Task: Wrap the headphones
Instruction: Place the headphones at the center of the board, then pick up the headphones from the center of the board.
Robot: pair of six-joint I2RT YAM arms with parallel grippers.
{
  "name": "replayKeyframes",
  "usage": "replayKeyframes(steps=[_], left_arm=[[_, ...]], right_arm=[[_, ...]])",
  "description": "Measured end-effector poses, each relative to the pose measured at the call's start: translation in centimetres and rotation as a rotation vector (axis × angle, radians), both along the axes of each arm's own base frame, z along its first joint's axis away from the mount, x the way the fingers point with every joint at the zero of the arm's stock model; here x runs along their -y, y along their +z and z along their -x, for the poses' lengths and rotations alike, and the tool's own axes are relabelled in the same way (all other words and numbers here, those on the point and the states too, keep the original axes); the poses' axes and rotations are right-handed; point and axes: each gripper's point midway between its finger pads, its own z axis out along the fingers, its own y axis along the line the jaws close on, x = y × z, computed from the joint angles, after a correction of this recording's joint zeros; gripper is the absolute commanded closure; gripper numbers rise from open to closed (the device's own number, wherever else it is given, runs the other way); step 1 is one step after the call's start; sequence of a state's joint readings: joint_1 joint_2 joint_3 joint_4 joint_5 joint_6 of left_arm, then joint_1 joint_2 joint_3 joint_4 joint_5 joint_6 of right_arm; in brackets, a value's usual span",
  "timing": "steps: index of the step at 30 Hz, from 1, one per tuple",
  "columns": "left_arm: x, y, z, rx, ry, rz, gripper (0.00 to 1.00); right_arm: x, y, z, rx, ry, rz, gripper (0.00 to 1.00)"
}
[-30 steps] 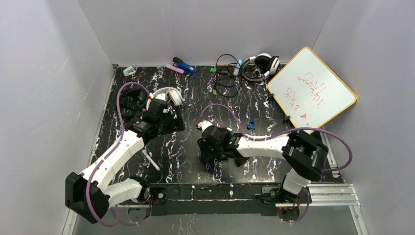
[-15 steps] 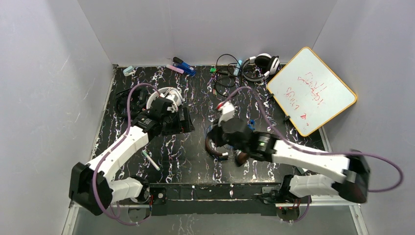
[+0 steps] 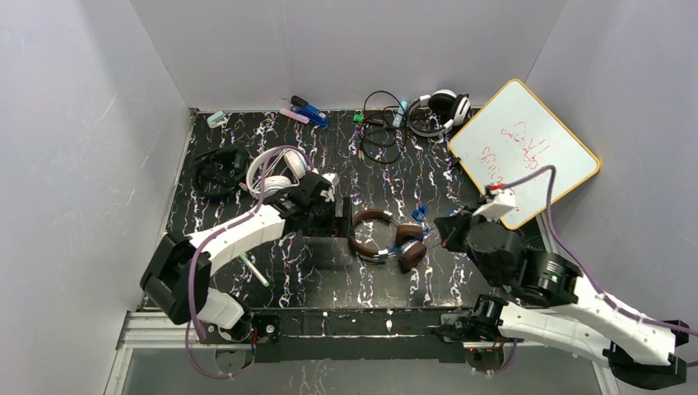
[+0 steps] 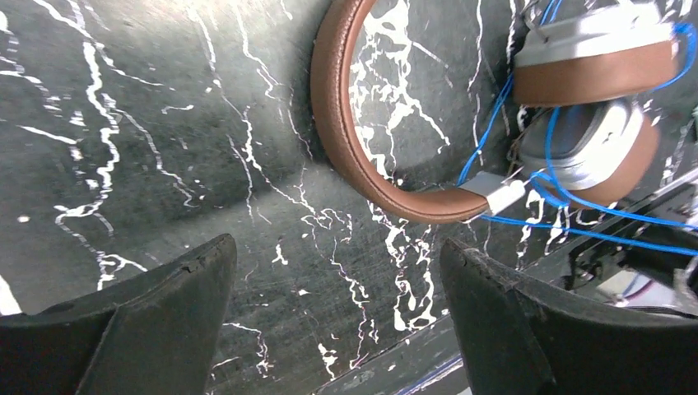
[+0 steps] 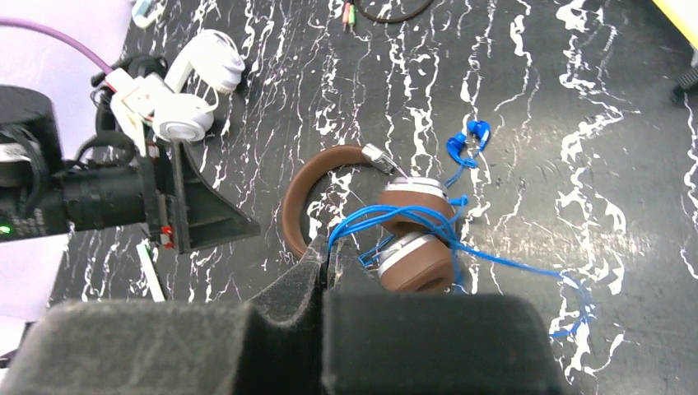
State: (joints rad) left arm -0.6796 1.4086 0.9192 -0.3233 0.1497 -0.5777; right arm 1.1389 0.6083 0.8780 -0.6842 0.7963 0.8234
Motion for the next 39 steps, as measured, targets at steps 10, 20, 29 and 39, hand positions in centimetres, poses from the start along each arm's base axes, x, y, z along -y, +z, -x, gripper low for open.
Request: replayKeyframes(steps=[10,20,29,39], left_arm=[[1.9,-4.4,-2.1,-0.020,0.031,-0.119,0.21],[4.7,-6.3,-2.4,-0.021,0.054,-0.141,0.40],[5.3,-7.1,-3.8,0.009,0.168,-0.139,0.98],[1.6,-0.7,-9.9,0.161,0.295,-0.204,1.00]], right_arm=[[3.2,-1.2,1.5,-0.008,-0.035,-0.087,0.99],[3.0,-2.0,1.5,-0.023,-0.021,-0.043,0.99],[0.0,-2.7,2.3,-0.008,0.148,-0.029,0.93],[-4.2,-4.9,4.4,-0.103,0.384,0.050,0.99]])
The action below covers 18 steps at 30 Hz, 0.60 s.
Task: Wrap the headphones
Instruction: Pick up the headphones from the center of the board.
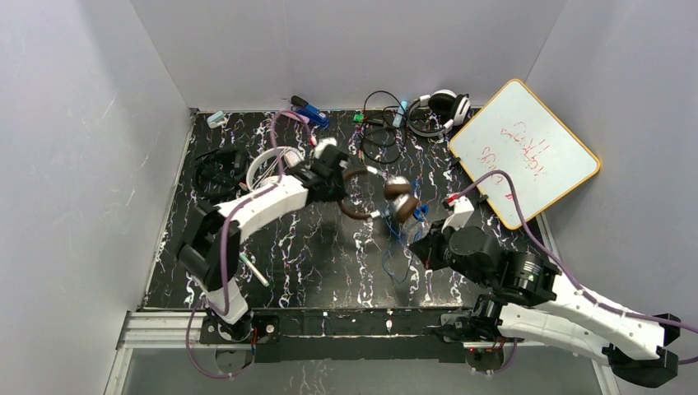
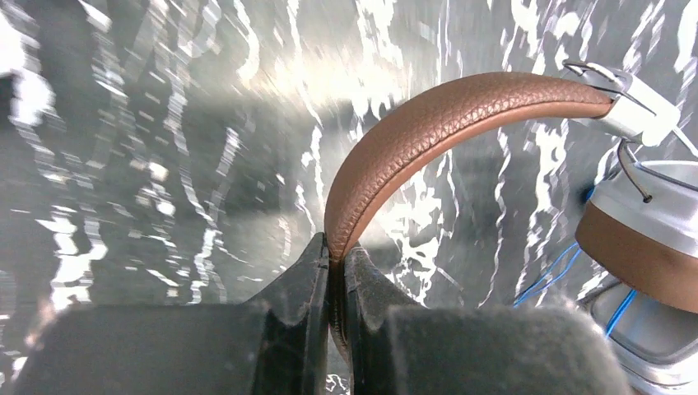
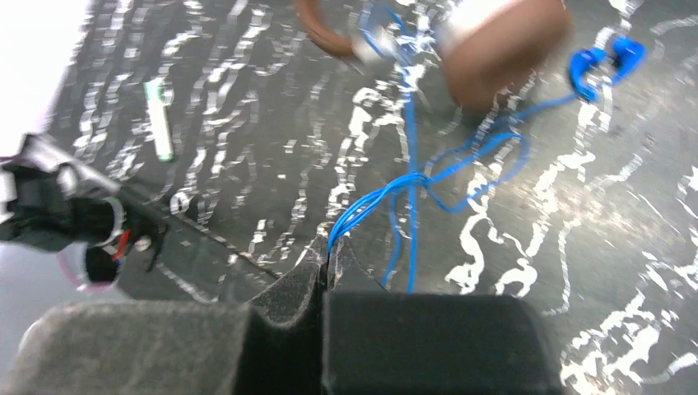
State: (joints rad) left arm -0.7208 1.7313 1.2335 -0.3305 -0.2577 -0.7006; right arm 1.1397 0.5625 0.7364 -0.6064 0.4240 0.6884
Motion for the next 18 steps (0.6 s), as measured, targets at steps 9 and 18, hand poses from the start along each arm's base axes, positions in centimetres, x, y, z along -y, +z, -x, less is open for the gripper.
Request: replayKeyframes(steps=[9,18], left_arm=[[-8.4,15.8,-2.8,0.308,0.102,-0.060,1.00],[-14.5,18.8,0.9,0.344,0.092,-0.295,1.00]], right_arm=[[10.3,-4.4,-1.5,-0.178,-0.677,0.044,0.94],[8.9,0.6,-3.5,0.067,-0.545,-0.207,0.17]])
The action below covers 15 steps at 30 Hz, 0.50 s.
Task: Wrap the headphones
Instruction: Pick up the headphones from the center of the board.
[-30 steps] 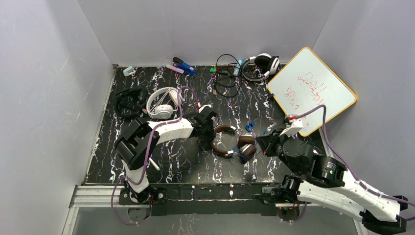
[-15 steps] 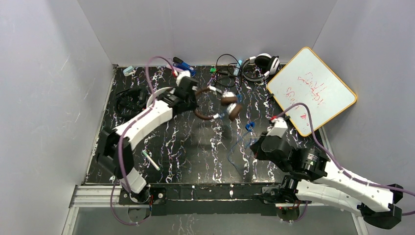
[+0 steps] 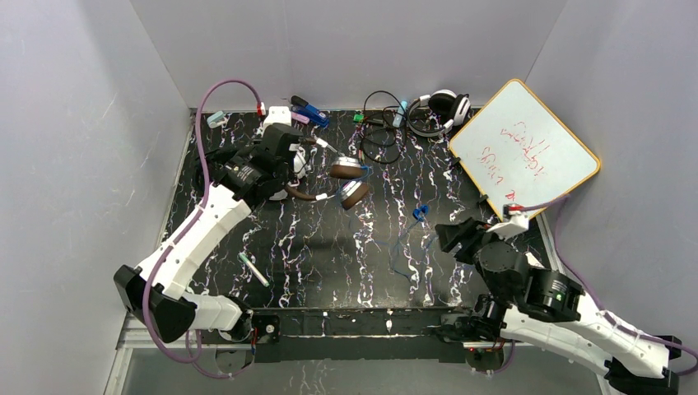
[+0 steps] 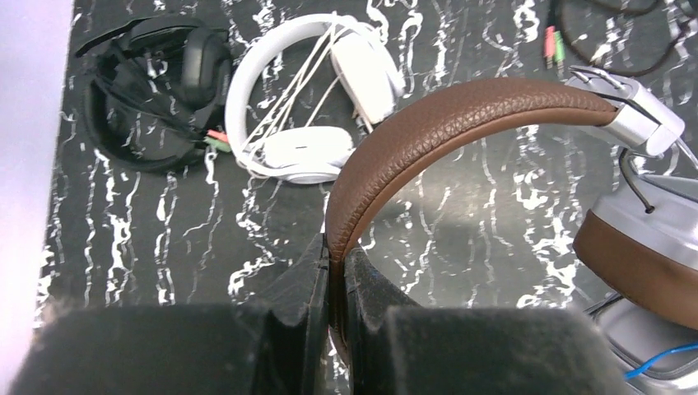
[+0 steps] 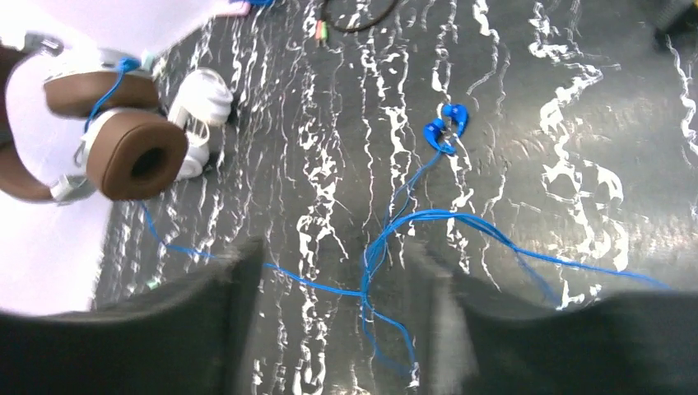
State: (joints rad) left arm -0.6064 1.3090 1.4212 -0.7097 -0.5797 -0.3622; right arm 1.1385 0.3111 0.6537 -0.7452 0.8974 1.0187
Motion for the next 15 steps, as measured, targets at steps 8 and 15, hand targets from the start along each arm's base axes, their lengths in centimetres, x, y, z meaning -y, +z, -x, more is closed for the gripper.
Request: replayKeyframes(steps=[8,15], left_arm=[[-1.2,0.1,0.9,0.001,-0.040,-0.077,1.00],[-0.4,0.6,0.8,0.016,-0.106,-0.071,1.00]], right_arm=[[-7.6,-0.6,-0.7,0.010,0.303,0.271,0.01],[-15.8,-2.5,-0.8,-0.020,0.609,0.441,0.05]])
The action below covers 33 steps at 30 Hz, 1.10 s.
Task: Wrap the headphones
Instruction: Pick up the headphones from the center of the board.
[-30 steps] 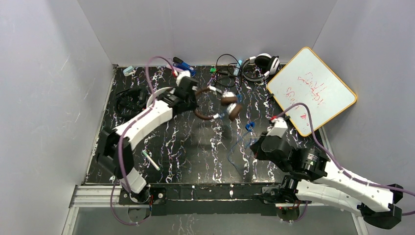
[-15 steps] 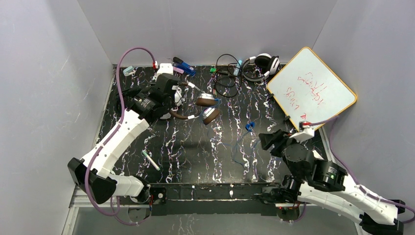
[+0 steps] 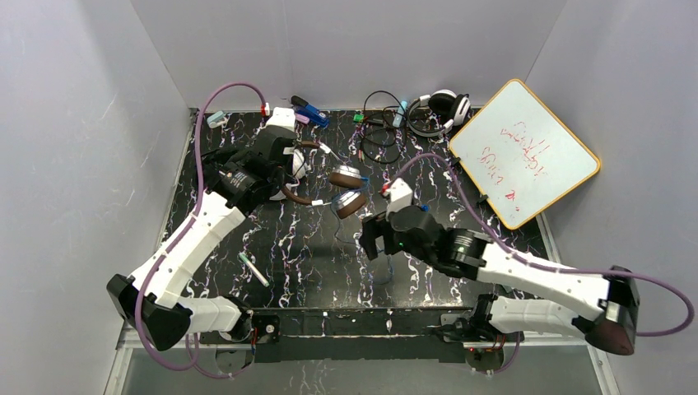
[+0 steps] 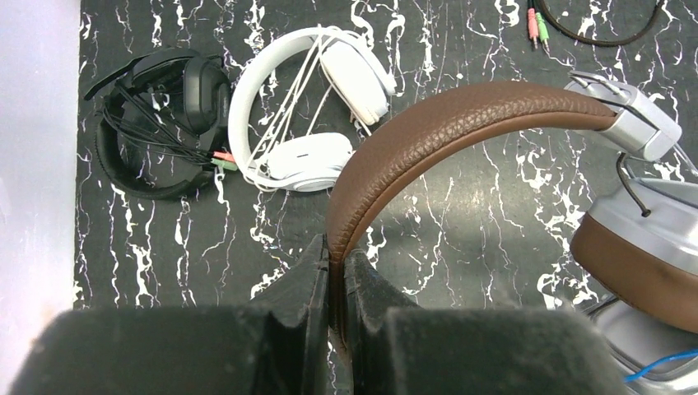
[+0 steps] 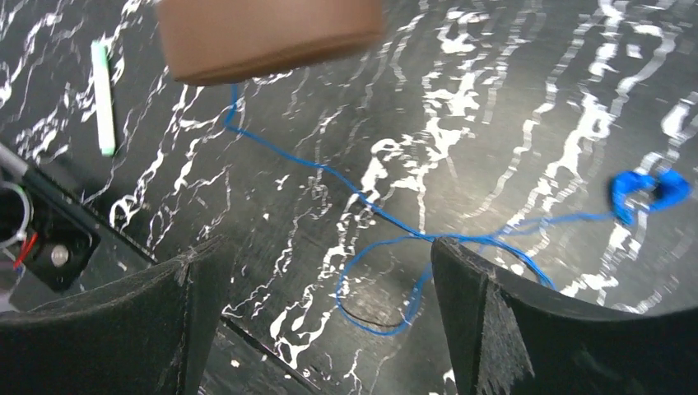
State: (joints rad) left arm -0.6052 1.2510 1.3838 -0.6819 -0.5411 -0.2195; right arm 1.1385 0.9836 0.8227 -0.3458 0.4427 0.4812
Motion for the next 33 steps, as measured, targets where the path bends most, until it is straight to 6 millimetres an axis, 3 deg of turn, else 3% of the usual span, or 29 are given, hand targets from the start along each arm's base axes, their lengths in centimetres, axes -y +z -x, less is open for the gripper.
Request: replayKeyframes(steps=[5,11,15,20,22,28,33], left_arm=[[0.4,-0.1,0.1,-0.010,-0.028,0.005,1.00],[0.9,0.0,0.4,-0.013,-0.050,0.030,1.00],[0.6,0.4,0.7,-0.004,-0.012,0.074,1.00],[0.7,1.9,1.0,0.011,0.030,0.142,1.00],[0.8,3.1,1.0,0.030,0.035,0.171,1.00],[1.1,7.1,1.0,0.097,0.031,0.243,1.00],[1.3,8.9,1.2,0.119,0.021,0.280,0.99]], right_arm=[[-3.6,-2.0,0.5,-0.022,0.155,0.031,0.11],[-6.2,0.5,0.0,0.036,0.249,-0.100,0.18],[-7.6,1.3,0.0,0.094,0.311,-0.229,0.16],[-6.6,-2.7,1.3,0.108,0.352,-0.260,0.19],[-6.3,-3.5,1.5,0.119,0.366,-0.246,0.19],[-6.4,-0.6,0.7,0.286,0.400,-0.261,0.20],[-5.8,-0.4,-0.4,0.370,0.390,-0.202,0.15]])
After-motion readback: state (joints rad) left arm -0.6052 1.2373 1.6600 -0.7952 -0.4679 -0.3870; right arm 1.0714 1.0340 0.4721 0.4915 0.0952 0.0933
